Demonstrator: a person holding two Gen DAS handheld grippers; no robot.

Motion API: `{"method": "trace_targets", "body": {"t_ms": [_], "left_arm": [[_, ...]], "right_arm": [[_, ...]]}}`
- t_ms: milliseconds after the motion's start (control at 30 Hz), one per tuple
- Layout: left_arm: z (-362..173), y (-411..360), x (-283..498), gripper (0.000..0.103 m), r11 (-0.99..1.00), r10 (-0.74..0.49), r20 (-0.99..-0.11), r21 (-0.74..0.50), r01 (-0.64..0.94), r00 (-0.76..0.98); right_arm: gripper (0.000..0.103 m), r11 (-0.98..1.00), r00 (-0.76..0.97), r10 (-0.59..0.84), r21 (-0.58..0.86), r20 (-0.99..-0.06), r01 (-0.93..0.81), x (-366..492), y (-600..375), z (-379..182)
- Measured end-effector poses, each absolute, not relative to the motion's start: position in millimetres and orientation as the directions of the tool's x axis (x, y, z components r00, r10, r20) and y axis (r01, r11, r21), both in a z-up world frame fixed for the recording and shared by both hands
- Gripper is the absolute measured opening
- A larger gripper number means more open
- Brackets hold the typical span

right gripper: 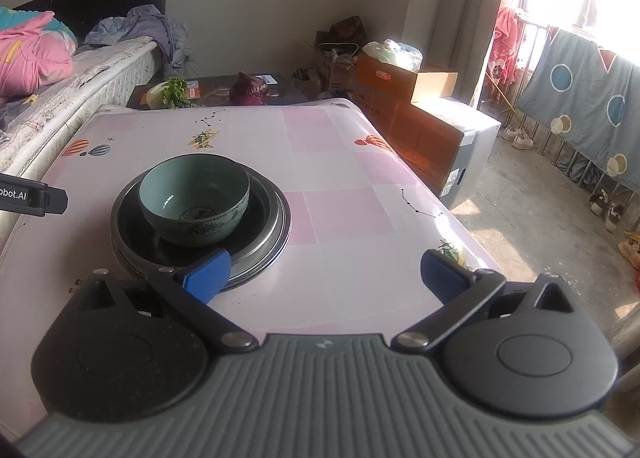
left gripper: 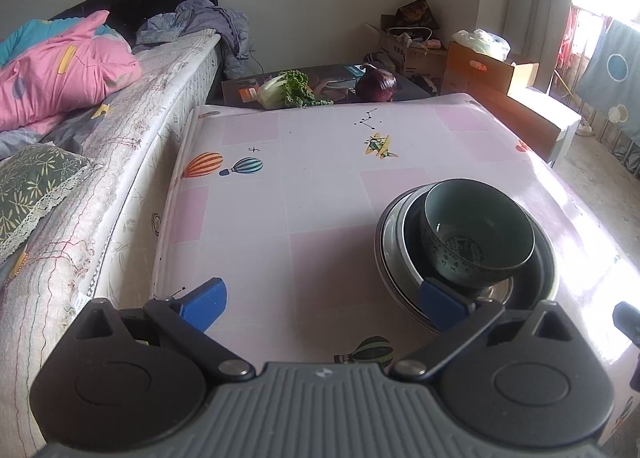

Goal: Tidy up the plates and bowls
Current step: 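Raise both tools away from the finished stack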

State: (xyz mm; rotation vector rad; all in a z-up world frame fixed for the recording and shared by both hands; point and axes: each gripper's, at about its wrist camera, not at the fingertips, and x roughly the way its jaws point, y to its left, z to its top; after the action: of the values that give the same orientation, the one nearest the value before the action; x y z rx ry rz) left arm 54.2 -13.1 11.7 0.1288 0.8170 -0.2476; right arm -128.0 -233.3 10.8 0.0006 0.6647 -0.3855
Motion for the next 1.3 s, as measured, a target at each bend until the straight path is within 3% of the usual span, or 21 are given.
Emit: {"method": "trace_targets", "body": {"t_ms": [333,667,1300], "left_arm": [[-6.3,-18.9,55.7,0.103,0.968,-0.127,-0.8,0.028,0.248,0.586],[-13.3,-18.9,56.2,0.103,0.972,-0.104,-0.825,0.034,0.232,0.555],[-14.2,-30.8,48.9,0.103,0.964,-0.112,-0.835,0.039,0.261,0.538]], "right_arm": [[0.102,0.936,0.683,-0.328,-0.126,-0.652,0.329,-113.0,-228.4,7.1],[0.102,0.947,0.654,-0.222,-0.001,-0.723,0.32,-101.6,-243.5,1.0],[0.102,0.964,0.64,-0.19,-0.019,-0.744,0.264,-96.4,-237.0,-0.3]]}}
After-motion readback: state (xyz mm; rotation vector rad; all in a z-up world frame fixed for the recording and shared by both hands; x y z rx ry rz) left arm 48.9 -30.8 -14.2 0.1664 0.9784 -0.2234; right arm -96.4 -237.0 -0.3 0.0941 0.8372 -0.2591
